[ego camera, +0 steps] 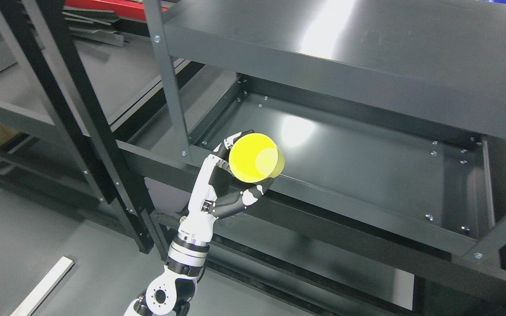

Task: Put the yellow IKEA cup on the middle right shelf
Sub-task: 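Raise the left arm to carry the cup onto the higher shelf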

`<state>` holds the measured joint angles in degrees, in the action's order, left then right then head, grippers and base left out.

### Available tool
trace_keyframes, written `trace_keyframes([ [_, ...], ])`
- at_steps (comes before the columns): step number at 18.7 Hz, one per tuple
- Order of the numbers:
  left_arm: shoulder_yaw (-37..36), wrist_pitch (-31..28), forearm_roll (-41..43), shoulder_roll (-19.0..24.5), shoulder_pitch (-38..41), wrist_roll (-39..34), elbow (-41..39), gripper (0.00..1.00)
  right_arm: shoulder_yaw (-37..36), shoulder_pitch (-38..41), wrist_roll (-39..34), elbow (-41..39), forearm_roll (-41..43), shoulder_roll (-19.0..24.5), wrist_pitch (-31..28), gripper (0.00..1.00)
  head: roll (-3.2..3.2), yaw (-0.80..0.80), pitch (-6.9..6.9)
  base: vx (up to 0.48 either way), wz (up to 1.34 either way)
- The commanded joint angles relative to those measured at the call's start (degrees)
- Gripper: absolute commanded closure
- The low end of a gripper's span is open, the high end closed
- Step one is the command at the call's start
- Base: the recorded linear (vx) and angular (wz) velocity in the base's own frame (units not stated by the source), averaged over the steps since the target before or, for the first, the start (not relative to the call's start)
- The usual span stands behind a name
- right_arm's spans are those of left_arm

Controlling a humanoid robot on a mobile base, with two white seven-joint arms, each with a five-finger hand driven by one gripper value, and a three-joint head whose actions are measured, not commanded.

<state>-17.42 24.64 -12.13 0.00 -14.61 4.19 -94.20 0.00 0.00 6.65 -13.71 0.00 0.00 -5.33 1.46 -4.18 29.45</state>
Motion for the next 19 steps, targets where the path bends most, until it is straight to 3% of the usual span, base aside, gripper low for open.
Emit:
trace_keyframes([
  [1, -1.1, 0.8, 0.0, 1.0, -4.2, -0.1, 0.3, 0.98, 1.0, 0.8, 0.0, 0.0, 1.4, -1.0, 0.0, 0.01, 0.00, 0.00, 0.00, 0.007, -0.23],
  [5, -1.6, 2.3, 0.1, 1.0, -7.4, 0.1, -1.0, 0.98, 1.0, 0.8, 0.0, 0.0, 1.4, -1.0, 0.0, 0.01, 0.00, 0.00, 0.00, 0.007, -0.26],
  [13, -3.3, 2.8, 0.5, 1.0, -4.8, 0.2, -7.2, 0.99, 1.0, 0.8, 0.0, 0.0, 1.4, -1.0, 0.0, 0.01, 0.00, 0.00, 0.00, -0.001, -0.01],
  [17, -3.9, 10.4, 0.6, 1.0, -5.2, 2.9, -7.6, 0.99, 1.0, 0.8, 0.0, 0.0, 1.4, -1.0, 0.0, 0.01, 0.00, 0.00, 0.00, 0.000, 0.02],
  [19, -3.5, 11.0, 0.6, 1.0, -7.8, 2.8, -7.6, 0.99, 1.0, 0.8, 0.0, 0.0, 1.4, -1.0, 0.0, 0.01, 0.00, 0.00, 0.00, 0.002, -0.02],
])
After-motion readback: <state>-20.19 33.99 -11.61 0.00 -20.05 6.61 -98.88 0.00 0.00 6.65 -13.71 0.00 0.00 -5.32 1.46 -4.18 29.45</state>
